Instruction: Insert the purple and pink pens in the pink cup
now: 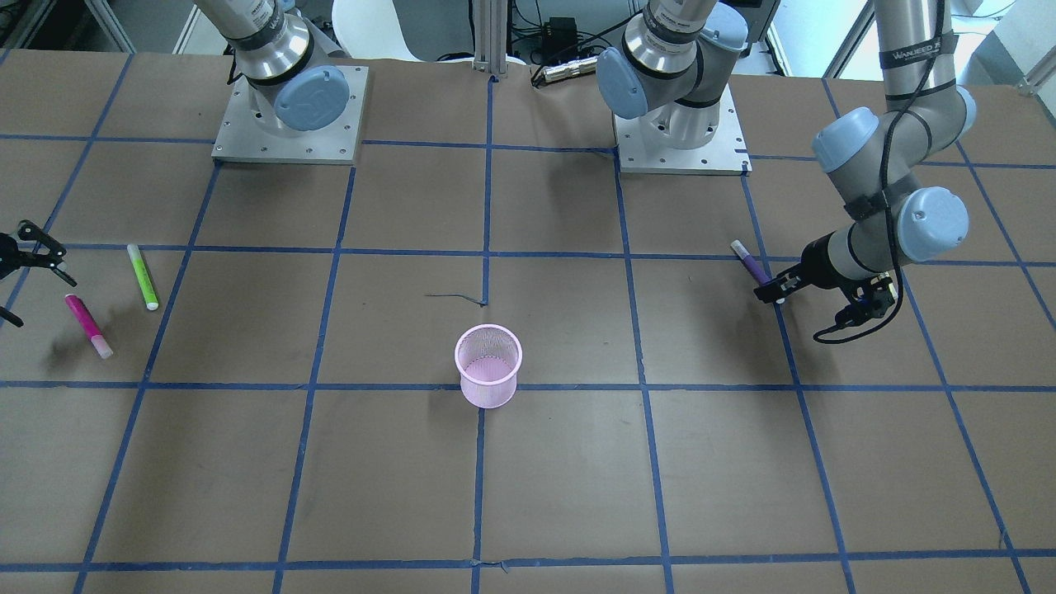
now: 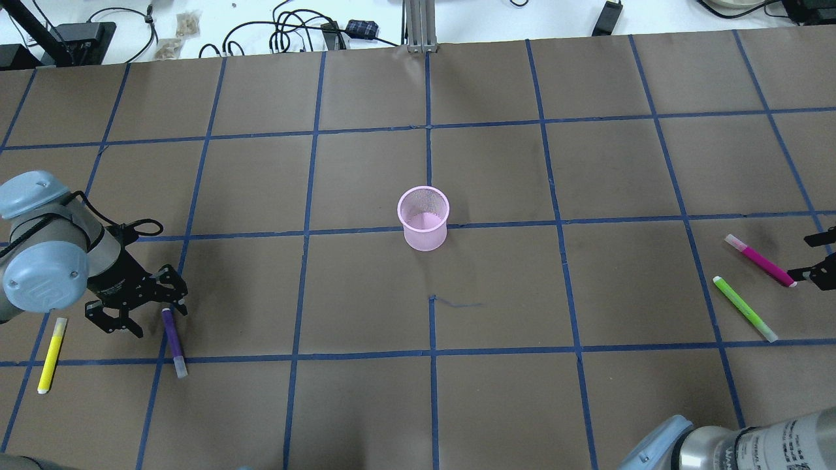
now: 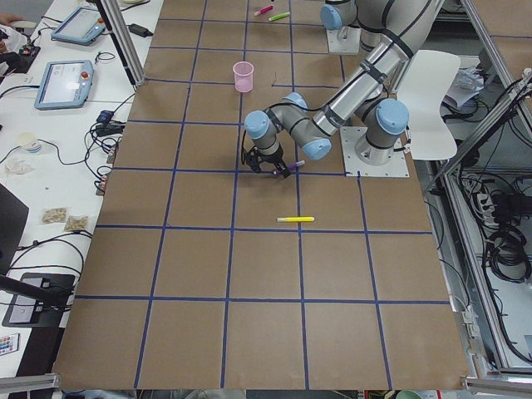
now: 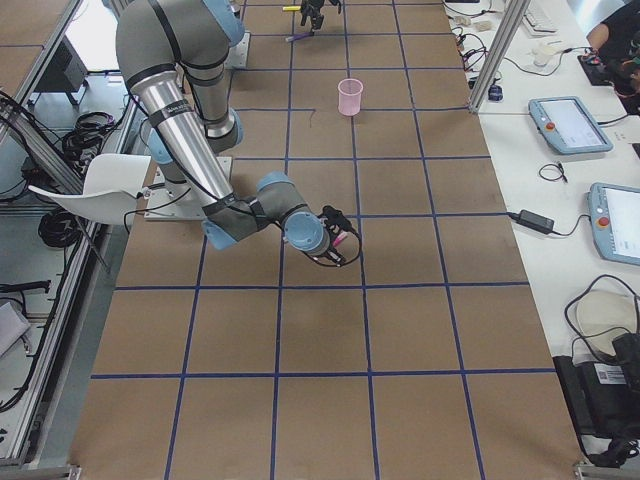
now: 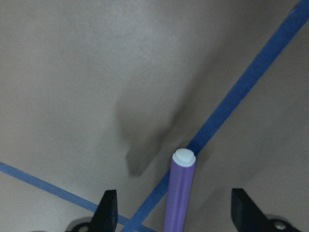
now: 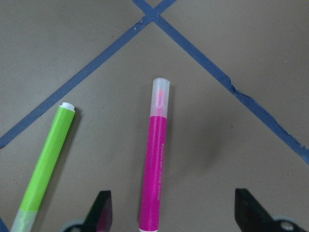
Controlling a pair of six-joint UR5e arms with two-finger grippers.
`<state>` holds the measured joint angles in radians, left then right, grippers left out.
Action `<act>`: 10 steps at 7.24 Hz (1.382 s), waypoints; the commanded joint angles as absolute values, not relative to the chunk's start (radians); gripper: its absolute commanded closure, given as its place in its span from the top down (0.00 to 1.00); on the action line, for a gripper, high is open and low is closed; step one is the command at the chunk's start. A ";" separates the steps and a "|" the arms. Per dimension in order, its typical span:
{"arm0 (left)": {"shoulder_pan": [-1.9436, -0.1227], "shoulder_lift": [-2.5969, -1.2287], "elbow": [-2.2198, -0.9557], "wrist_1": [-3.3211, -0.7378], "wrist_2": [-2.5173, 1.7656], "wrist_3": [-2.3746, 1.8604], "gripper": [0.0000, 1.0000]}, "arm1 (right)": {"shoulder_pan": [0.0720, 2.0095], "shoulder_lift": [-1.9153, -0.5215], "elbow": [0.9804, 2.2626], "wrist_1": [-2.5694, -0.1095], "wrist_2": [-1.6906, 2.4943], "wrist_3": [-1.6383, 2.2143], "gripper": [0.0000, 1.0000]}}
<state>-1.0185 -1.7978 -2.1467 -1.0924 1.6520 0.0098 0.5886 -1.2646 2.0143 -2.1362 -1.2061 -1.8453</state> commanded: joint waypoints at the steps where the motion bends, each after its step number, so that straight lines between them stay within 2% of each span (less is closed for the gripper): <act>1: -1.023 -1.805 -2.145 -1.089 1.654 0.014 0.74 | 0.580 -1.241 2.025 -2.138 -1.192 -1.864 0.82; 2: -1.023 -1.804 -2.145 -1.089 1.646 0.015 0.64 | 0.578 -1.239 2.048 -2.202 -1.192 -1.867 0.78; 3: -1.023 -1.813 -2.145 -1.091 1.646 0.015 0.64 | 0.578 -1.239 2.075 -2.247 -1.193 -1.881 0.72; 4: -1.023 -1.813 -2.145 -1.091 1.644 0.015 0.60 | 0.578 -1.239 2.079 -2.247 -1.192 -1.882 0.71; 5: -1.023 -1.815 -2.145 -1.091 1.643 0.015 0.56 | 0.578 -1.239 2.082 -2.249 -1.193 -1.881 0.55; 6: -1.023 -1.815 -2.141 -1.088 1.643 0.014 0.45 | 0.578 -1.239 2.082 -2.249 -1.195 -1.882 0.42; 7: -1.023 -1.819 -2.138 -1.089 1.641 0.014 0.32 | 0.578 -1.238 2.082 -2.246 -1.195 -1.884 0.35; 8: -1.023 -1.819 -2.137 -1.088 1.641 0.014 0.10 | 0.578 -1.235 2.082 -2.244 -1.196 -1.885 0.21; 9: -1.023 -1.819 -2.137 -1.088 1.641 0.012 0.00 | 0.578 -1.235 2.082 -2.244 -1.195 -1.884 0.06; 10: -1.023 -1.819 -2.135 -1.083 1.641 0.014 0.00 | 0.578 -1.235 2.082 -2.244 -1.196 -1.878 0.03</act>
